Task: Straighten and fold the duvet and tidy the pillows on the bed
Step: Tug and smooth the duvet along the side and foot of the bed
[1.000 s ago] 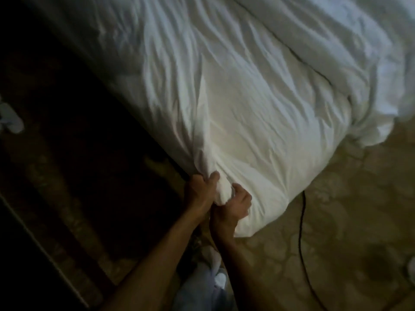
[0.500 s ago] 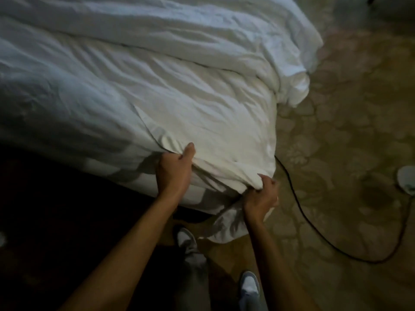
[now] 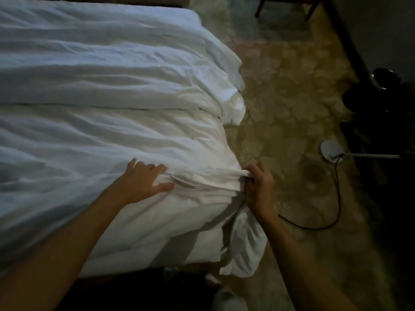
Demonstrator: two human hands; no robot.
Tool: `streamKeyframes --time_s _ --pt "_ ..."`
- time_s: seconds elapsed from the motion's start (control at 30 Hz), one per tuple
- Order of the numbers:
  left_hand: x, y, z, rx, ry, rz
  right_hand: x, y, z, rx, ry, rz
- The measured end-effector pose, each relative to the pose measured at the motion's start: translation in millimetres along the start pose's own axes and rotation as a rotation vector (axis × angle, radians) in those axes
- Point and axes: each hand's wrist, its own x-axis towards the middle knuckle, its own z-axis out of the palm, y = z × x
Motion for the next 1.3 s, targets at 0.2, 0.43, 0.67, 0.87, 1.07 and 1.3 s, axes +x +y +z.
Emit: streamKeyframes --time_s 0.2,0.43,0.67,0.87,1.07,1.3 --pt "32.3 -12.4 -8.1 -0.27 -0.007 -0.037 25.7 9.2 16.7 -0.048 0.001 0.083" --pt "74.3 -19.1 -83.0 0.009 0.439 0.17 91.2 16.8 32.7 -0.057 0.026 0.185" --pt "178.3 -23.2 -179.3 0.206 0.578 0.046 256.5 17.4 55.7 -0.24 -0.042 0.126" --pt "245.6 -41.8 -115.0 0.179 0.29 -0.112 231.7 -0.5 150.0 -0.421 -0.282 0.234" --pt "244.7 -52.9 -77.2 0.238 0.394 -0.015 191.9 -2.4 161.8 -0.254 -0.33 0.195" --pt "228.1 -71.1 -80.3 0.22 0.38 0.058 202.4 -41.2 179.2 -0.228 -0.302 0.031"
